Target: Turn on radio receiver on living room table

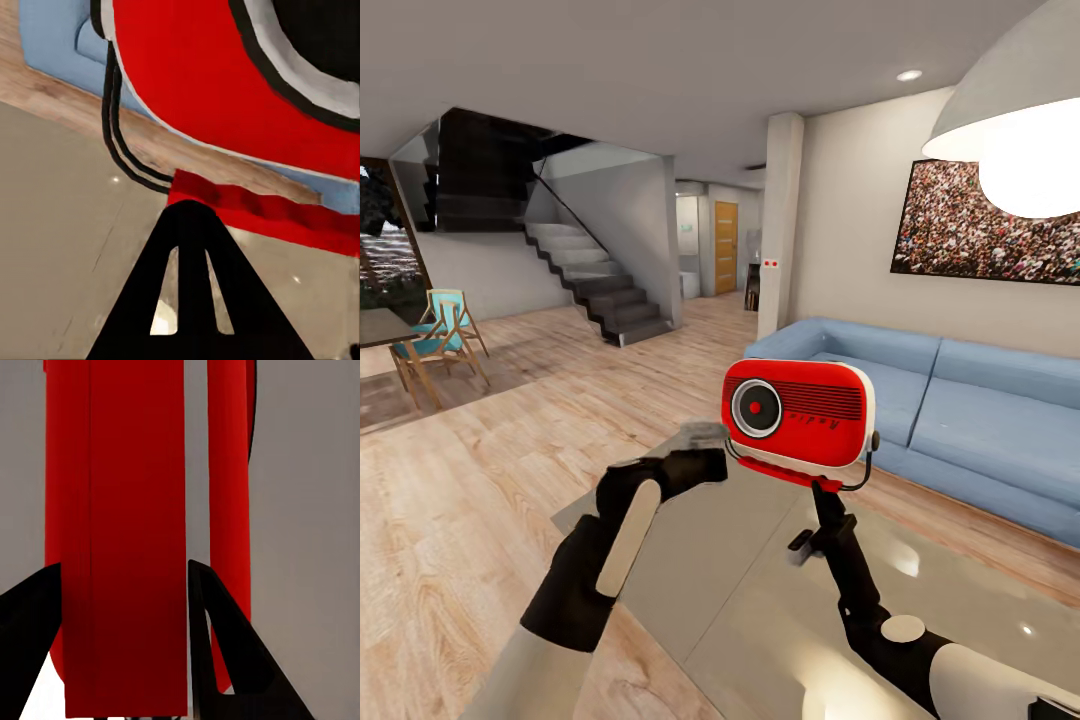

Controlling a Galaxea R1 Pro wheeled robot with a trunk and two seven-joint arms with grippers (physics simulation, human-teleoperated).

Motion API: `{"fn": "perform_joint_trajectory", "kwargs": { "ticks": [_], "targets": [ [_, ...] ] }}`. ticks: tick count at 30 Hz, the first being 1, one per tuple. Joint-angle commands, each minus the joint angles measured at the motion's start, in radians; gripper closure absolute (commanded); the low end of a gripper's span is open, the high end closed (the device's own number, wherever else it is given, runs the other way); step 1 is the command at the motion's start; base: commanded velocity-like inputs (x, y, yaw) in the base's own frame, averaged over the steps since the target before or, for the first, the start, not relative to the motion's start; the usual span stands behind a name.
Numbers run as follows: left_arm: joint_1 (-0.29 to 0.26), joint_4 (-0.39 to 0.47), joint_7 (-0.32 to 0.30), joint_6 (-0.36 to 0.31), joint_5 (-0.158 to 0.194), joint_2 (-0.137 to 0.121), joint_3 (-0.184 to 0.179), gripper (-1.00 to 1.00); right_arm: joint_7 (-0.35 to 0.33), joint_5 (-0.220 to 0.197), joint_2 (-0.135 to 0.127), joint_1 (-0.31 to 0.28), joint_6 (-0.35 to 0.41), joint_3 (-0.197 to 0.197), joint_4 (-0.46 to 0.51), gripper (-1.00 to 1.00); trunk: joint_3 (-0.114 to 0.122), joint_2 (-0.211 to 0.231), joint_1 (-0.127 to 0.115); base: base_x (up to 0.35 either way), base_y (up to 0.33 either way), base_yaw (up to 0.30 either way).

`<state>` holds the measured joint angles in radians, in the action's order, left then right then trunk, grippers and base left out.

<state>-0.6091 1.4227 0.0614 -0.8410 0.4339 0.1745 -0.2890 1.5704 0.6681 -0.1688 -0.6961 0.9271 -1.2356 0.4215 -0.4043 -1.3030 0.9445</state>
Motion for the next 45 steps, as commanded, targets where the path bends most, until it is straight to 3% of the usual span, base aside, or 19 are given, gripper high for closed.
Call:
{"fn": "perform_joint_trajectory", "kwargs": {
  "ticks": [1,2,7,9,12,18,26,36,41,45],
  "targets": [
    [-0.014,0.0,0.0,0.0,0.032,0.0,-0.003,1.0,0.0,0.003,0.0,0.0,-0.001,0.001,0.0,1.0,0.0,0.0,0.0,0.0,0.0,0.0],
    [-0.038,0.0,-0.001,-0.001,0.076,0.0,-0.006,1.0,0.0,0.003,0.001,0.0,0.0,0.001,0.0,1.0,0.0,0.0,0.0,0.0,0.0,0.0],
    [-0.127,-0.002,-0.001,-0.001,0.199,0.0,-0.014,1.0,0.0,0.003,0.002,0.0,0.001,0.0,0.0,1.0,0.0,0.0,0.0,0.0,0.0,0.0],
    [-0.156,-0.008,0.0,-0.001,0.236,0.0,-0.015,1.0,0.0,0.004,0.002,0.0,0.001,0.0,0.0,1.0,0.0,0.0,0.0,0.0,0.0,0.0],
    [-0.186,-0.026,-0.001,-0.001,0.261,0.0,-0.015,1.0,0.0,0.004,0.002,0.0,0.001,-0.001,0.0,1.0,0.0,0.0,0.0,0.0,0.0,0.0],
    [-0.224,-0.092,-0.008,0.001,0.271,0.0,-0.015,1.0,0.0,0.004,0.002,0.0,0.0,-0.002,0.0,1.0,0.0,0.0,0.0,0.0,0.0,0.0],
    [-0.252,-0.259,-0.094,0.037,0.272,0.0,-0.015,1.0,0.0,0.004,0.002,0.0,-0.001,-0.002,0.0,1.0,0.0,0.0,0.0,0.0,0.0,0.0],
    [-0.256,-0.322,-0.121,0.079,0.275,0.0,-0.016,1.0,0.0,0.002,0.002,0.0,-0.001,-0.002,0.0,1.0,0.0,0.0,0.0,0.0,0.0,0.0],
    [-0.256,-0.327,-0.137,0.082,0.26,0.0,-0.081,1.0,0.0,0.001,0.002,0.0,-0.002,-0.001,-0.001,1.0,0.0,0.0,0.0,0.0,0.0,0.0],
    [-0.247,-0.419,-0.089,0.081,0.209,-0.009,-0.1,1.0,0.0,0.0,0.002,0.0,-0.002,0.0,-0.001,1.0,0.0,0.0,0.0,0.0,0.0,0.0]
  ]
}}
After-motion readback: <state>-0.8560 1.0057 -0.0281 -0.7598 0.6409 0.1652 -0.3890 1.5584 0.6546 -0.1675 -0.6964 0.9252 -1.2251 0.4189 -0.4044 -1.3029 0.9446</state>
